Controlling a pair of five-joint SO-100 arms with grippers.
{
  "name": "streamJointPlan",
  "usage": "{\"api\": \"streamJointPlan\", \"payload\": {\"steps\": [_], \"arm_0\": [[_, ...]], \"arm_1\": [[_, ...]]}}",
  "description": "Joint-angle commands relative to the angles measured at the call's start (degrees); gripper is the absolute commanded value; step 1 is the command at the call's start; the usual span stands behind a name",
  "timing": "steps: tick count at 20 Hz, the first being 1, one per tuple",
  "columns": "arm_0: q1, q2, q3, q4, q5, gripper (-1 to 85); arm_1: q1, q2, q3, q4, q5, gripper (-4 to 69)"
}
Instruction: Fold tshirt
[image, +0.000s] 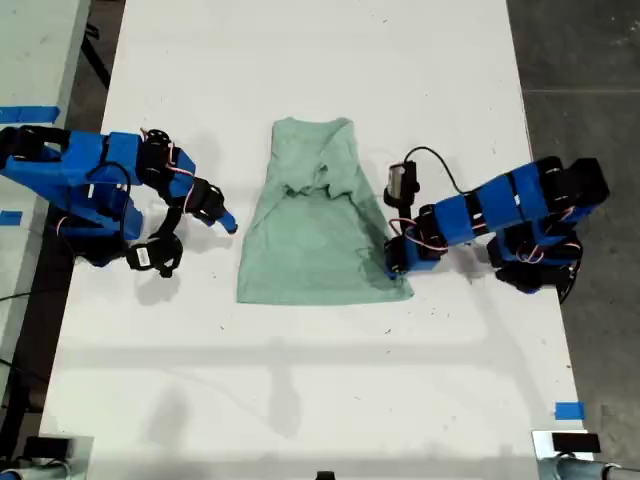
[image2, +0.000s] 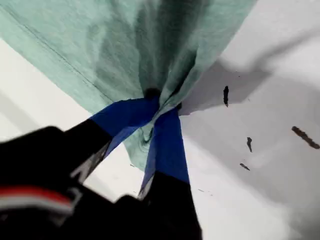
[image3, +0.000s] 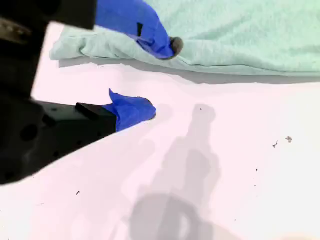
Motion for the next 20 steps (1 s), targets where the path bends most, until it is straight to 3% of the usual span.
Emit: {"api": "streamJointPlan", "payload": {"steps": [1, 3, 5, 13, 14, 16, 20], "arm_0": [[1.3, -0.1, -4.5, -1.2, -0.7, 12.5], [1.2, -0.1, -4.7, -1.4, -0.7, 12.4], [1.1, -0.2, -4.9, -1.4, -0.5, 12.4], [1.1, -0.4, -5.4, -1.3, -0.6, 12.4], [1.1, -0.4, -5.6, -1.3, -0.6, 12.4], [1.1, -0.4, -5.7, -1.1, -0.7, 12.4], [1.2, -1.0, -6.6, -1.1, -0.6, 12.3]], "arm_1": [[-1.7, 2.7, -6.3, 12.2, -1.0, -1.4], [-2.3, 4.7, -14.6, 19.0, -2.3, -1.5], [-2.5, 5.6, -20.0, 17.5, -3.1, -1.5], [1.0, -1.4, -20.2, -9.1, 0.6, -1.2], [1.1, -4.1, -19.4, -11.8, 0.8, 2.8], [1.1, -9.0, -19.0, -16.3, 0.1, 23.6], [0.7, -12.4, -19.2, -17.7, 0.2, 31.5]]}}
